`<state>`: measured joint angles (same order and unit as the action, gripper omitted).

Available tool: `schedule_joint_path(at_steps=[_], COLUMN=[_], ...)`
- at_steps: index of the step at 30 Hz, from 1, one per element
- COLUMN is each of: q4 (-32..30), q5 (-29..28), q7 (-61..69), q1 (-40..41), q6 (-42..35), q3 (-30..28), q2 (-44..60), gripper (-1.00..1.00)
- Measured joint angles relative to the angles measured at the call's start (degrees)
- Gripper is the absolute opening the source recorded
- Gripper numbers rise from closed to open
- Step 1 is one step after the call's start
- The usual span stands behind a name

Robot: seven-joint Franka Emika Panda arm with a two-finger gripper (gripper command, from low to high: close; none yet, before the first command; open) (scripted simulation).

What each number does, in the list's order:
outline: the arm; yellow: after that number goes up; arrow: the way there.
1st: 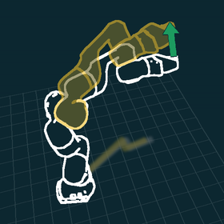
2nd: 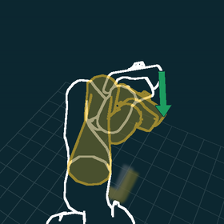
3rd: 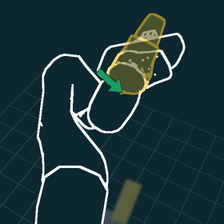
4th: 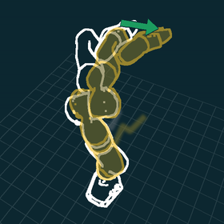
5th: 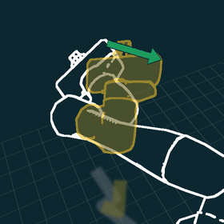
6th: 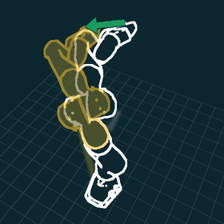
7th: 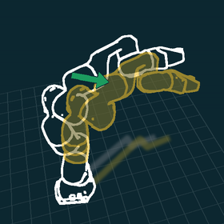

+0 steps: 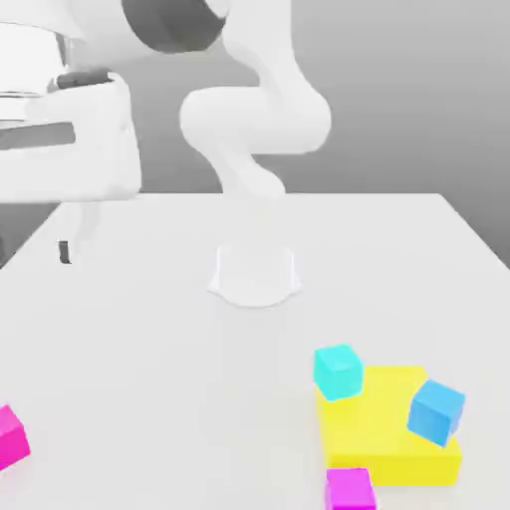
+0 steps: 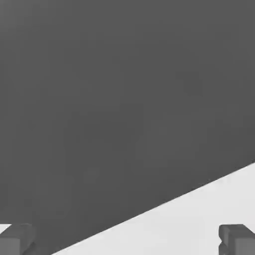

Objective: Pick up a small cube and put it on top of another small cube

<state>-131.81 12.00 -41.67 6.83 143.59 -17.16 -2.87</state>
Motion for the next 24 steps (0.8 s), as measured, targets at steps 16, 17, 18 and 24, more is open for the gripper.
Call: schedule_joint_path(at_steps=[16,17,18,24], q4=[1.90,1.90,1.91,1.63], q5=[9.55,9.55,9.55,8.91], q7=[4.42,4.42,4.42,3.97], q1=[12.19,12.19,12.19,11.64], q6=[13.37,13.37,13.37,12.57], q3=[0.14,0.14,0.15,-0.57], q2=[32.39,32.39,32.39,31.32], gripper=[-1.00,-1.00,-1.00,-1.00])
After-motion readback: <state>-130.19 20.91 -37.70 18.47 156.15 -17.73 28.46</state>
